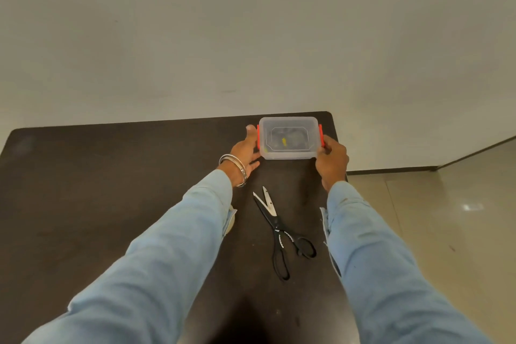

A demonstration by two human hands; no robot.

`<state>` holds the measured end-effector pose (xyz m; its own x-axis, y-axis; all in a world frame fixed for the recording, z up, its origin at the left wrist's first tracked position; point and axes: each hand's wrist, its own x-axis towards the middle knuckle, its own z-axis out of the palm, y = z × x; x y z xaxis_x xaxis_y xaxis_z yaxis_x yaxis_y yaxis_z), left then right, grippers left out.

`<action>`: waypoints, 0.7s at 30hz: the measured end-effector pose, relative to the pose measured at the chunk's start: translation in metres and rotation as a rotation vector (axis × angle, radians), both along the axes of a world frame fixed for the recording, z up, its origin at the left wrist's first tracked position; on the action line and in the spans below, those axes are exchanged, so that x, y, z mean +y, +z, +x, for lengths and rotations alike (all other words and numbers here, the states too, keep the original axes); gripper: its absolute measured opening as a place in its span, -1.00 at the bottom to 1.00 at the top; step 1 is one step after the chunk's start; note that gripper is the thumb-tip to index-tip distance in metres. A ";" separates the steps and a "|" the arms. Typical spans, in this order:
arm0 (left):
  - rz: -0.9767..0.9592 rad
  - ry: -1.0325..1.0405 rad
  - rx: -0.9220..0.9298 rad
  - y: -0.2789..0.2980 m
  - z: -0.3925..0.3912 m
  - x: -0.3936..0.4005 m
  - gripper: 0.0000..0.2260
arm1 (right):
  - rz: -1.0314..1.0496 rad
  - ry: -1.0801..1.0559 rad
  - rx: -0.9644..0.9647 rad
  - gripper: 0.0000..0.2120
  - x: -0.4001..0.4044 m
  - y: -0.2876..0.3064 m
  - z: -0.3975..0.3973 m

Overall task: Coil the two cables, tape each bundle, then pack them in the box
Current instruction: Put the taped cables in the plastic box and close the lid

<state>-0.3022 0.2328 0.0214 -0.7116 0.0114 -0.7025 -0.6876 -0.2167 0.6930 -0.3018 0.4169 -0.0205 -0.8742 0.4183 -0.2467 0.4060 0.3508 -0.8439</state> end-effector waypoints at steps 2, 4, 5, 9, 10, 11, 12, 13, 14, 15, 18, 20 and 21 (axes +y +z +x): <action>0.018 0.004 0.002 -0.006 -0.003 0.002 -0.44 | -0.004 0.013 -0.004 -0.71 0.002 -0.006 -0.002; 0.019 -0.016 0.013 -0.011 -0.003 0.002 -0.44 | -0.019 0.019 -0.012 -0.64 0.003 -0.009 0.000; -0.006 -0.029 0.022 -0.014 -0.001 0.001 -0.45 | -0.016 0.005 -0.025 -0.61 0.003 -0.010 0.001; -0.476 -0.112 0.152 -0.026 0.020 -0.018 -0.57 | 0.065 -0.098 -0.030 -0.63 -0.007 -0.007 0.028; -0.654 -0.165 0.165 -0.030 0.029 -0.028 -0.61 | 0.078 -0.058 -0.017 -0.66 -0.014 -0.007 0.042; -0.807 -0.214 0.142 -0.036 0.040 -0.040 -0.63 | 0.100 0.025 -0.005 -0.69 -0.022 -0.008 0.058; -0.923 -0.260 0.091 -0.042 0.052 -0.051 -0.63 | 0.143 0.138 -0.009 -0.68 -0.031 -0.012 0.076; -1.004 -0.302 0.020 -0.047 0.065 -0.062 -0.61 | 0.218 0.265 -0.046 -0.63 -0.040 -0.015 0.094; -1.060 -0.345 -0.051 -0.049 0.079 -0.070 -0.56 | 0.326 0.382 -0.120 -0.53 -0.050 -0.018 0.111; -1.097 -0.378 -0.102 -0.053 0.093 -0.076 -0.52 | 0.454 0.473 -0.209 -0.42 -0.058 -0.021 0.125; -1.160 -0.406 -0.101 -0.058 0.130 -0.084 -0.50 | 0.706 0.576 -0.322 -0.33 -0.077 -0.030 0.158; -1.134 -0.349 -0.077 -0.063 0.144 -0.085 -0.60 | 0.727 0.542 -0.288 -0.44 -0.079 -0.033 0.166; -1.097 -0.298 -0.067 -0.067 0.147 -0.084 -0.66 | 0.716 0.521 -0.280 -0.48 -0.077 -0.033 0.166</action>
<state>-0.1549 0.1490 -0.0454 -0.7442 -0.4702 -0.4744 -0.6529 0.6619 0.3682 -0.1361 0.3396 -0.0532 -0.9420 0.1237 -0.3120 0.2072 0.9457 -0.2506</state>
